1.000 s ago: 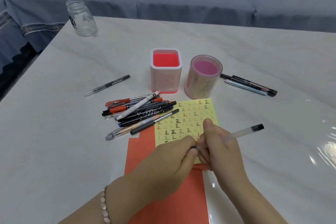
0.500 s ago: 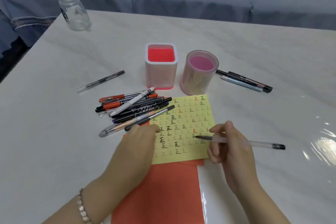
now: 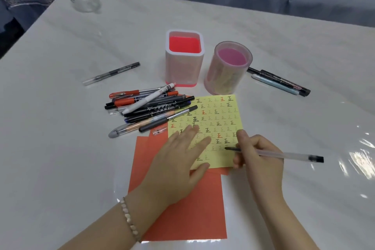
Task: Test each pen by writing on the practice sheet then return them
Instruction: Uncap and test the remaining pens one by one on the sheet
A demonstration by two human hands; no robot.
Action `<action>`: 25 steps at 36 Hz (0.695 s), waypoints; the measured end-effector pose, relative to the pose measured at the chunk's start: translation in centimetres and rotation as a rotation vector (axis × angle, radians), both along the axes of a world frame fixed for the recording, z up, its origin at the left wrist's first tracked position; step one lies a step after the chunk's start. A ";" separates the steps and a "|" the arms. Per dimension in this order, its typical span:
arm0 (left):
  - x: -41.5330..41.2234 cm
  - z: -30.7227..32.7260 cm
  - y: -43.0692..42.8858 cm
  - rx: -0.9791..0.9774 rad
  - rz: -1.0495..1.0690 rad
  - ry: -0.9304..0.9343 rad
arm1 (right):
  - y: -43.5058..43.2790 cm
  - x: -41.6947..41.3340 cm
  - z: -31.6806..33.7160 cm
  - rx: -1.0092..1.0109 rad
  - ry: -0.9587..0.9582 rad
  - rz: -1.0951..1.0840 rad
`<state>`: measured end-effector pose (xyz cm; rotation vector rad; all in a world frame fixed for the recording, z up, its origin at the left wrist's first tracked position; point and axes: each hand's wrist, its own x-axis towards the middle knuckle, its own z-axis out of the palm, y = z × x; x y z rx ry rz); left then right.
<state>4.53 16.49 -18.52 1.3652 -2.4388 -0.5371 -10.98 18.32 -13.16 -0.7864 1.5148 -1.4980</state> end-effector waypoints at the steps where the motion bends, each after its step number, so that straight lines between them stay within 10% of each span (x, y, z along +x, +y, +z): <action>1: 0.0 -0.3 -0.1 0.003 -0.002 -0.030 | -0.1 0.2 -0.2 0.005 -0.002 -0.022; 25: -0.3 -1.4 -0.1 -0.064 0.064 0.004 | -0.7 1.8 -4.8 0.019 0.390 -0.100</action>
